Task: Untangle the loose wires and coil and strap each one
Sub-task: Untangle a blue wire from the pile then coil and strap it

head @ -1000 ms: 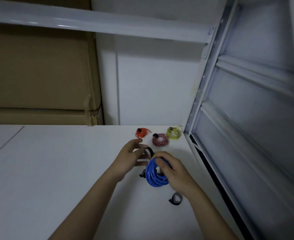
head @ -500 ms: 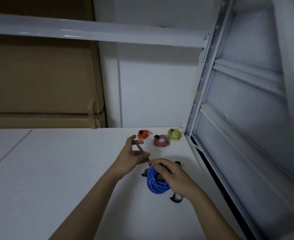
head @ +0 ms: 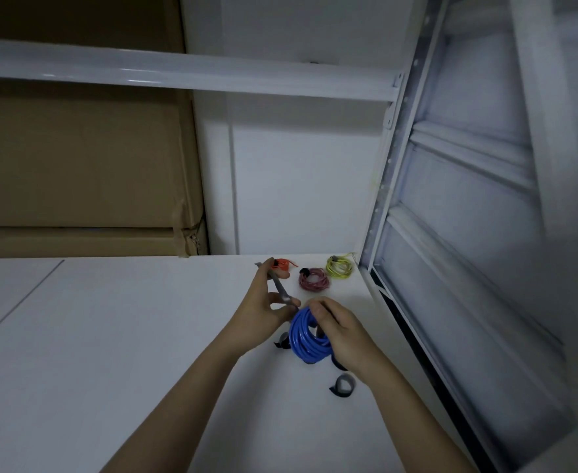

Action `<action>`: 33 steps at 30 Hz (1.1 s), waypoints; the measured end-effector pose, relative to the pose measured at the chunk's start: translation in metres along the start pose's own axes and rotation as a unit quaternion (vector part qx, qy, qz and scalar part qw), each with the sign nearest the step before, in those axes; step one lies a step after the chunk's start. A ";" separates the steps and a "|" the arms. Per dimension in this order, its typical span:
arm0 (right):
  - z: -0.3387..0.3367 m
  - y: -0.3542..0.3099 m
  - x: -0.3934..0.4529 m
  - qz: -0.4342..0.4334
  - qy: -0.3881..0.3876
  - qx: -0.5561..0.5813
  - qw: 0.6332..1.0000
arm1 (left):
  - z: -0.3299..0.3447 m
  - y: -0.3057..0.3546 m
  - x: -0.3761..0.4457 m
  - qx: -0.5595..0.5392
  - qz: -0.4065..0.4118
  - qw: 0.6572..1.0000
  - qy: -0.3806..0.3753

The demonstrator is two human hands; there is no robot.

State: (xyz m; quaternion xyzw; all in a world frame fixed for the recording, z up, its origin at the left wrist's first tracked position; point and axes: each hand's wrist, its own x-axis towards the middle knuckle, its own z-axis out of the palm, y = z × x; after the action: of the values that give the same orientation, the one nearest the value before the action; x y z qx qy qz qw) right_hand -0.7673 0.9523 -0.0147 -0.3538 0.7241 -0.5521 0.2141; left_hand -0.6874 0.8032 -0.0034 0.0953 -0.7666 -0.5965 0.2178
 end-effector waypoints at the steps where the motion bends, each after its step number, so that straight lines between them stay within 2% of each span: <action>1: 0.000 -0.001 0.000 0.002 0.002 0.006 1.000 | 0.000 0.001 -0.001 -0.008 -0.004 1.000 -0.006; 7: 0.002 -0.005 -0.002 -0.006 -0.004 0.012 1.000 | -0.006 -0.001 -0.005 -0.101 -0.061 0.993 -0.025; 12: 0.010 -0.006 -0.002 -0.034 0.021 0.005 0.999 | -0.008 0.005 -0.008 -0.207 -0.109 0.972 -0.021; 20: 0.018 -0.009 0.000 -0.089 0.059 0.029 0.994 | -0.007 0.013 -0.010 -0.153 -0.092 0.982 -0.061; 23: 0.016 -0.008 0.004 -0.074 0.035 0.033 0.996 | -0.005 0.012 -0.009 -0.134 -0.092 0.986 -0.043; 28: 0.004 -0.008 0.006 -0.044 -0.064 0.023 0.997 | -0.010 0.013 -0.004 -0.174 -0.104 0.978 -0.035; 33: -0.007 -0.018 0.010 -0.008 -0.149 0.102 0.984 | -0.014 0.019 0.002 -0.202 -0.112 0.972 -0.039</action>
State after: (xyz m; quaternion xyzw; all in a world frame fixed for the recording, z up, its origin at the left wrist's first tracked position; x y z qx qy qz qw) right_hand -0.7739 0.9470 0.0050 -0.4141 0.6208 -0.5663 0.3499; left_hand -0.6808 0.7950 0.0183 0.1107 -0.6229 -0.7627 0.1341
